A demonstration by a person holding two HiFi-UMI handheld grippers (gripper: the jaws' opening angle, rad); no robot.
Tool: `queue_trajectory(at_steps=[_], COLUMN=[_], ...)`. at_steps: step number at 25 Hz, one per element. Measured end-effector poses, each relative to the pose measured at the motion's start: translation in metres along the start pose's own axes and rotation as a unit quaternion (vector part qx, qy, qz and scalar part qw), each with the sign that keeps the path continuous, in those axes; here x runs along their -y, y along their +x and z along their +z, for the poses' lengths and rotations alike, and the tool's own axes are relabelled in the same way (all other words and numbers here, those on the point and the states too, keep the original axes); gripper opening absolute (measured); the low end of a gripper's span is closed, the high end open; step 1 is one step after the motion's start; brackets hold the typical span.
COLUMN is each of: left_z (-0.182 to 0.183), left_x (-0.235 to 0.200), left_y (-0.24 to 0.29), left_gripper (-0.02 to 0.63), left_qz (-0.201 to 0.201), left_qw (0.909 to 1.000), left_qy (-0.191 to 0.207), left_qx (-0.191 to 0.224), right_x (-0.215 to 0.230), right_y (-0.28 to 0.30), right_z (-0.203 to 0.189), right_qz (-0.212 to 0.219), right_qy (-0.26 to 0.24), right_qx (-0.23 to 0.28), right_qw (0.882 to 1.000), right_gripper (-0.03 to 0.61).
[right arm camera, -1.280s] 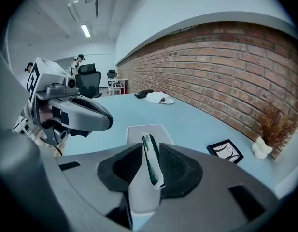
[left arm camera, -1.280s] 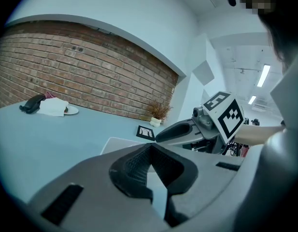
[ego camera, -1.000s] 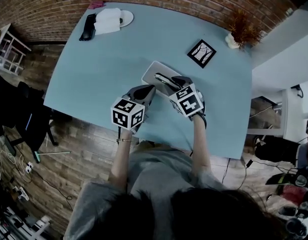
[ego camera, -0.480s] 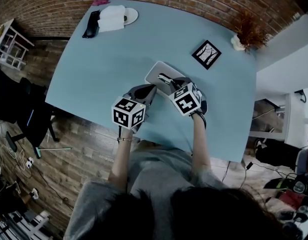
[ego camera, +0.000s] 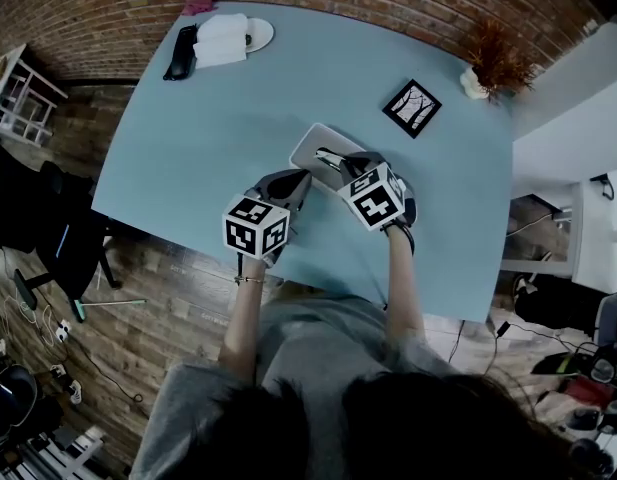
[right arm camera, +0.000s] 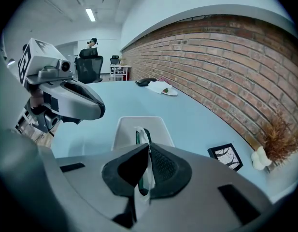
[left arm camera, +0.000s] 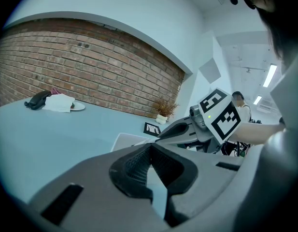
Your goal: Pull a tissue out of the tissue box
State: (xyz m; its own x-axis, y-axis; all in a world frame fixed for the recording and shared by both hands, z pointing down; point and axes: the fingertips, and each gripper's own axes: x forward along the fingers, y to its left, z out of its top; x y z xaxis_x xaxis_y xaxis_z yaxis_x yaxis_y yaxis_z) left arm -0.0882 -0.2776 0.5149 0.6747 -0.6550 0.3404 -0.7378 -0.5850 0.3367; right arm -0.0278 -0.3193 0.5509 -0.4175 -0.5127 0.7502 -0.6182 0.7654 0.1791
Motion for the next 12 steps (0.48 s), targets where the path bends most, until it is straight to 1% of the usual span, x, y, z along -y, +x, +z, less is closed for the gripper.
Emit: queue_trajectory(at_steps=[12], left_z=[0.0055], left_x=[-0.004], left_y=[-0.0097], left_gripper=[0.003], left_qz=[0.004], left_qw=[1.0], left_qy=[0.002], left_qx=[0.009], right_x=[0.0024], right_y=[-0.0106], right_z=[0.0079], right_qz=[-0.01], right_qy=[0.004], right_qx=[0.01], right_qw=[1.0], right_gripper=[0.003])
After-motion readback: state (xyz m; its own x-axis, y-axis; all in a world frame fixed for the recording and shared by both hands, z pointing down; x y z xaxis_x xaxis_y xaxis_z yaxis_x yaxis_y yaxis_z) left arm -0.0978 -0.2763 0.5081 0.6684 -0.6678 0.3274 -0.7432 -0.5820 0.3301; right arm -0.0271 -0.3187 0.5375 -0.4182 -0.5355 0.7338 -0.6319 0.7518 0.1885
